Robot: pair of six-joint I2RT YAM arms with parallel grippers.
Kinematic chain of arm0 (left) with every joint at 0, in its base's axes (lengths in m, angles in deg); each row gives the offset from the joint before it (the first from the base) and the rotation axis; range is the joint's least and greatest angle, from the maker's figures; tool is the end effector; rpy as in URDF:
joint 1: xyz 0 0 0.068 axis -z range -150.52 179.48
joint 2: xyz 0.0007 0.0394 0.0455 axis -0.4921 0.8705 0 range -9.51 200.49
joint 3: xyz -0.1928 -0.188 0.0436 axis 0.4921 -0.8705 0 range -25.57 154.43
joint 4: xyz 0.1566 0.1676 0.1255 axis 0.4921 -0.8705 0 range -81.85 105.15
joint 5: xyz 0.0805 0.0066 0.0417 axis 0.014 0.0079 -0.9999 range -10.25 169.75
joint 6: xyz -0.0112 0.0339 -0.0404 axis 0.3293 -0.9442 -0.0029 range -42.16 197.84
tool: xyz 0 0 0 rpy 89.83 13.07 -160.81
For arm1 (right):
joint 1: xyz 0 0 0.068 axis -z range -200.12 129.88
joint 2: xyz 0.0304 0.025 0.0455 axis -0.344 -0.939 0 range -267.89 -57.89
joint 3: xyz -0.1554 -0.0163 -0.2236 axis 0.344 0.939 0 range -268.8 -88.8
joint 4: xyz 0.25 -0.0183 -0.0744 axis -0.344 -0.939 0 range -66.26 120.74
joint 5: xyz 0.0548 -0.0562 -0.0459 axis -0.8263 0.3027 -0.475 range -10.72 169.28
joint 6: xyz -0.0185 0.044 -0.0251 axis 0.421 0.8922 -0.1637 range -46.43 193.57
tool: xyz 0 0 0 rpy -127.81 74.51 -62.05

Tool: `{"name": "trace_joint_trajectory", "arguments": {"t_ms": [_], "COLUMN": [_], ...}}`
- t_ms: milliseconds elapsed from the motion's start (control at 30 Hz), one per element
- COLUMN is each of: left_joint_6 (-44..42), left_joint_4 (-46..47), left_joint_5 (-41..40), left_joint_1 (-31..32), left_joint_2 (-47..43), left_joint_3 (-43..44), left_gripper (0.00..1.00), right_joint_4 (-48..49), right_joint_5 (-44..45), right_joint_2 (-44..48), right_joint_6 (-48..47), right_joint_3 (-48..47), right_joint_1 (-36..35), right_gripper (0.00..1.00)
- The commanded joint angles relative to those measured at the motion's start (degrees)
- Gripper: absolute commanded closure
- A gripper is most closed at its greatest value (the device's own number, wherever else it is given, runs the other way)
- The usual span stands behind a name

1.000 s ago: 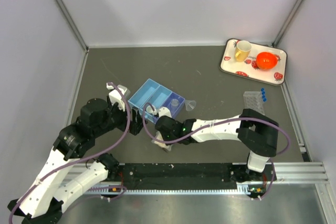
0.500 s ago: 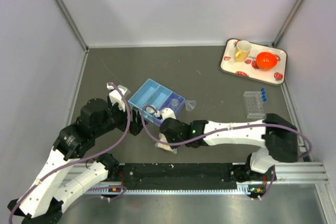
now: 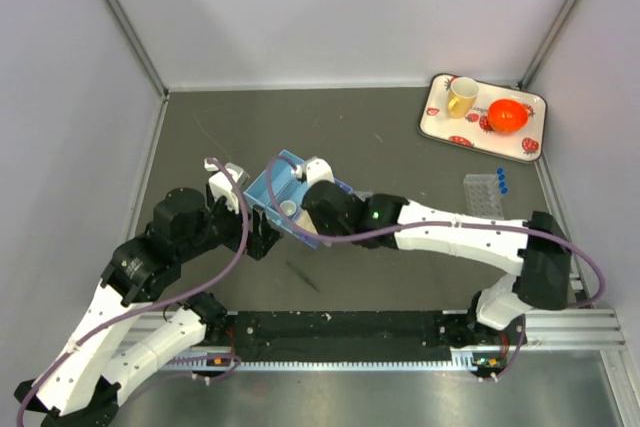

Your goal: Organize the chemistry lab equipment

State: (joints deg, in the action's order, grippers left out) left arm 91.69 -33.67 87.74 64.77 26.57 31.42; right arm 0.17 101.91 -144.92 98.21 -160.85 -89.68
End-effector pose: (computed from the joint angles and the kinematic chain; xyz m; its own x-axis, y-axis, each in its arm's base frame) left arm 0.0875 -0.0678 0.3614 -0.5318 0.0859 -0.8425 0.5614 0.7806 -0.2748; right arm 0.1292 0.3075 0.2954 -0.5479 -0.3682 -0.7511 -0.5966 0.8014 0.0424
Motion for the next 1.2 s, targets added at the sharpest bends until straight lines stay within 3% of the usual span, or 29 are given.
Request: {"name": "trace_joint_trajectory", "arguments": {"t_ms": [0,267,500,1167], "left_joint_6": [0.74,0.13,0.22,0.04], "left_joint_4": [1.53,1.18,1.36,2.15], "left_joint_5": [0.71,0.19,0.54,0.01], "left_joint_1": [0.13,0.13,0.13,0.13], "left_joint_2": [-1.09,-1.27,-1.71,-0.65], "left_joint_3": [1.89,1.63,0.67,-0.3], "left_gripper": [0.01,0.01,0.01,0.01], "right_joint_4": [1.65,1.91,2.26,3.23], "right_joint_5": [-0.75,-8.04,-11.03,-13.4], "right_joint_2": [-5.25,-16.76,-25.29,-34.61], "right_joint_6": [-5.3,-7.68,-8.39,-8.03], "right_joint_3": [-8.61,-19.08,-25.06,-29.64], "right_joint_1": [5.04,14.36,16.56,20.51], "right_gripper": [1.0,1.0,1.0,1.0]}}
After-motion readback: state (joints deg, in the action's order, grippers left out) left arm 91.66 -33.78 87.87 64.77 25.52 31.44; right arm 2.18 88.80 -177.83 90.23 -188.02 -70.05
